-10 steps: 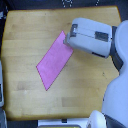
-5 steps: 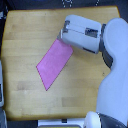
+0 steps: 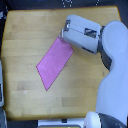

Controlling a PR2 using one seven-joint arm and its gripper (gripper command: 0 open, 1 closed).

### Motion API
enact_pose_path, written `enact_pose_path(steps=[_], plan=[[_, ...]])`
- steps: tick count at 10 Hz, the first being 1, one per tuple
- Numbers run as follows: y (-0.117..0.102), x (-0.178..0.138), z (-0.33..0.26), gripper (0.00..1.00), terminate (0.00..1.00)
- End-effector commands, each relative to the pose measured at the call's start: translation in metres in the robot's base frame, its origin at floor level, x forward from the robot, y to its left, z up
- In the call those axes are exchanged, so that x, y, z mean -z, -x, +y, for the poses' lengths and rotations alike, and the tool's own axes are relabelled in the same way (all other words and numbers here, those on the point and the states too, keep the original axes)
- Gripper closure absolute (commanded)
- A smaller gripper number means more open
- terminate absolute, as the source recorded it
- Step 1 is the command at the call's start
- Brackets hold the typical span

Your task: Folding a cloth

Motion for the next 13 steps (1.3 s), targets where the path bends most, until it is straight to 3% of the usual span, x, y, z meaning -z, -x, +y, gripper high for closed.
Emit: enact_pose_path(steps=[1,13], plan=[[0.002,0.002,0.005,1.0,0.0],[-0.006,-0.011,-0.005,1.0,0.0]])
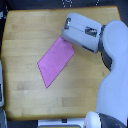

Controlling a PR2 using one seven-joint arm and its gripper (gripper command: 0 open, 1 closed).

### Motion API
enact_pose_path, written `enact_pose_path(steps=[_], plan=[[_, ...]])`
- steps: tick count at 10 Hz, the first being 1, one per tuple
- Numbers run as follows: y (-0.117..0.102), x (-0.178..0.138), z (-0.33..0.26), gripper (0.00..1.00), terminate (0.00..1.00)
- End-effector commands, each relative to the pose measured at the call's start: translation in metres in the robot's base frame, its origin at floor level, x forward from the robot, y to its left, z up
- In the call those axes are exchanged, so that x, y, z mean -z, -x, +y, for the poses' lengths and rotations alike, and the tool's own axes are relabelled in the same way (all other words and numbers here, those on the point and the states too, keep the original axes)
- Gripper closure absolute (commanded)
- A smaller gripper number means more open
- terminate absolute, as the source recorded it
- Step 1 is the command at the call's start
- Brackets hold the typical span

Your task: Folding a cloth

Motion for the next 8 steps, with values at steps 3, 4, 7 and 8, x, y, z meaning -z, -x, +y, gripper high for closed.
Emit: enact_pose_path(steps=[3,4,7,8], plan=[[-0.009,-0.004,-0.006,1.0,0.0],[-0.009,-0.005,-0.007,1.0,0.0],[-0.011,-0.024,-0.015,1.0,0.0],[-0.007,-0.048,-0.017,1.0,0.0]])
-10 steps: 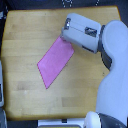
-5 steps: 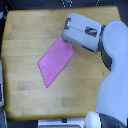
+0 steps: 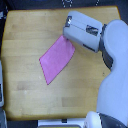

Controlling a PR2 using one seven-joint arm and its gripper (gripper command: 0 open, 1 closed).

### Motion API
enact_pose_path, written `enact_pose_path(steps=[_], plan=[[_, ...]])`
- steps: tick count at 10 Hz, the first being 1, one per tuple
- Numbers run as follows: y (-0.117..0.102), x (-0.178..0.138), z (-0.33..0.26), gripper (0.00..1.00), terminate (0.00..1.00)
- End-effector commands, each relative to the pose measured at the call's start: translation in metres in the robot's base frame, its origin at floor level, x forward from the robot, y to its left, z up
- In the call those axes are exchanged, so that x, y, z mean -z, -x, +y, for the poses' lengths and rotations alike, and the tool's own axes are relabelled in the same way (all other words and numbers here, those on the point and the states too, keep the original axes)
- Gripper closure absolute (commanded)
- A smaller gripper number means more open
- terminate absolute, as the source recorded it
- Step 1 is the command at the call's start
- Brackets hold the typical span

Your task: Folding a cloth

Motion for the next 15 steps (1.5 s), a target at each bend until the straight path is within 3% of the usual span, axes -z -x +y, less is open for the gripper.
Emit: enact_pose_path(steps=[1,2,3,4,5,8,15], plan=[[0.0,-0.05,-0.011,1.0,0.0],[0.009,-0.064,-0.009,1.0,0.0],[0.033,-0.077,0.0,1.0,0.0],[0.037,-0.078,0.001,1.0,0.0],[0.062,-0.084,0.012,1.0,0.0],[0.096,-0.086,0.064,1.0,0.0],[0.087,-0.061,0.19,1.0,0.0]])
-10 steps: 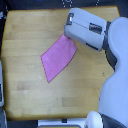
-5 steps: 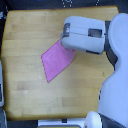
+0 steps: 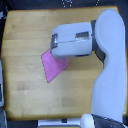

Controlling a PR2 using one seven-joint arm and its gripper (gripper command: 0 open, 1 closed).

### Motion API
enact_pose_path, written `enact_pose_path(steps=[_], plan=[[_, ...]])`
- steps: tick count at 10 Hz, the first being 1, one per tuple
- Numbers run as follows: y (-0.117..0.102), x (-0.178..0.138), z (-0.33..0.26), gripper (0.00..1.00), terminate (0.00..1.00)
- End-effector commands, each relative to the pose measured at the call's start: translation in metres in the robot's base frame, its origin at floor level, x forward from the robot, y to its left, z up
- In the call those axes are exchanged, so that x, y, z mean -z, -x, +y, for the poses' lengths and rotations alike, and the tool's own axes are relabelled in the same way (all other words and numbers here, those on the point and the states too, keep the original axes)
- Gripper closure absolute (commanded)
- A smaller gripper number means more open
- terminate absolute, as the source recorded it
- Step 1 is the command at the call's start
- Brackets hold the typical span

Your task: Folding a cloth

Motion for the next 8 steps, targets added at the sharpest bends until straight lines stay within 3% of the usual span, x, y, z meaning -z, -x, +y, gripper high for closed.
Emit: enact_pose_path(steps=[1,4,8], plan=[[-0.01,0.016,0.094,1.0,0.0],[-0.01,0.005,0.124,1.0,0.0],[-0.001,0.002,0.122,1.0,0.0]])
